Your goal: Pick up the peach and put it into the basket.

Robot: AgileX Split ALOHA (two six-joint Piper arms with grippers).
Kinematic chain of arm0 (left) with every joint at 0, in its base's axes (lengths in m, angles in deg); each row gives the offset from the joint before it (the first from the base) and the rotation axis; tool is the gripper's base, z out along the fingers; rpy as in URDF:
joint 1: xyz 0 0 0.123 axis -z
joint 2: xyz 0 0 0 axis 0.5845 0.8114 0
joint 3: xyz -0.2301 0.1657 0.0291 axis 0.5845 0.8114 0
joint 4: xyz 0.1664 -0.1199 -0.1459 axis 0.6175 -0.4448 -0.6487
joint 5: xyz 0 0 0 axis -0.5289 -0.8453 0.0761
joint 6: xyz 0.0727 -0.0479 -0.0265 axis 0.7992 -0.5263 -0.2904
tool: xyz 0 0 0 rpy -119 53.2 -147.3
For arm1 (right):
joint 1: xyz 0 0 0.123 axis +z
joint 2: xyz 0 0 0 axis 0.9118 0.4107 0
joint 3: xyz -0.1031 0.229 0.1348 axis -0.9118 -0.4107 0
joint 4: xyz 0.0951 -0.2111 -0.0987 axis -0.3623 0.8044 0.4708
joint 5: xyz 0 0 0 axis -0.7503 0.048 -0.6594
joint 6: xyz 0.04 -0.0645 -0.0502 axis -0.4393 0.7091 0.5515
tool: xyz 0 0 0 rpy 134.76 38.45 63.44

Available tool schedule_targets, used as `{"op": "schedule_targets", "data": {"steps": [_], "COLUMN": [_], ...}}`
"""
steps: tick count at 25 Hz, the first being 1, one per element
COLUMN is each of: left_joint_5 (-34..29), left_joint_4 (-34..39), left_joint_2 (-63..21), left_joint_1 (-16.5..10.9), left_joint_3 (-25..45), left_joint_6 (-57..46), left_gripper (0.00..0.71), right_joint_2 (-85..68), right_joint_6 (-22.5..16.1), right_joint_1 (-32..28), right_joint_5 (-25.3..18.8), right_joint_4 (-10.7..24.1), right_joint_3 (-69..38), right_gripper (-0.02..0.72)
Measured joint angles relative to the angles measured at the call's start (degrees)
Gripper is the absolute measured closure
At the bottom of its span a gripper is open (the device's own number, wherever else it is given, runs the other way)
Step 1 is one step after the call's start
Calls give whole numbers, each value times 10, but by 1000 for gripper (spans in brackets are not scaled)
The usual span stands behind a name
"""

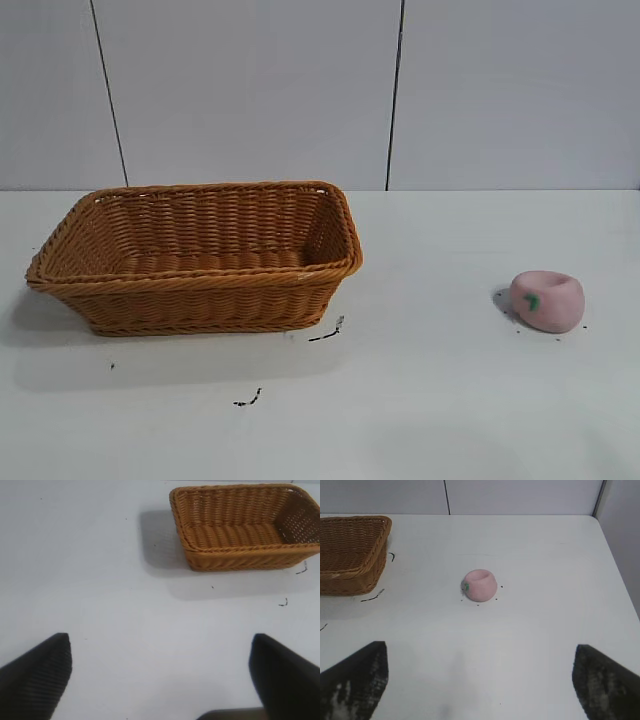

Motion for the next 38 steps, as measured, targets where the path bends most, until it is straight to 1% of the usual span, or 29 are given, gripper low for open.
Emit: {"op": "schedule_targets", "data": {"steps": [9,12,14,18,22,29,35,38], "left_joint_5": [0,0,0,0,0,0,0,0], "left_joint_4": [0,0,0,0,0,0,0,0], "left_joint_2": [0,0,0,0,0,0,0,0], "left_joint_1": [0,0,0,0,0,0,0,0], "left_joint_3": [0,0,0,0,0,0,0,0], "left_joint_6": [0,0,0,0,0,0,0,0], "left_gripper": [17,17,17,17,17,17,17,17], "right_joint_2": [11,61,106,245,409,693,902,984], "right_joint_6": [0,0,0,0,0,2,9,10], "right_joint_1": [0,0,0,0,0,0,0,0], "right_joint_5": [0,4,22,69,93,100,65,64], "right_joint_4": [0,0,0,0,0,0,0,0], "right_joint_3": [0,7,20,63,123,260,398,450], "right_gripper": [8,8,8,8,8,8,8,8]}}
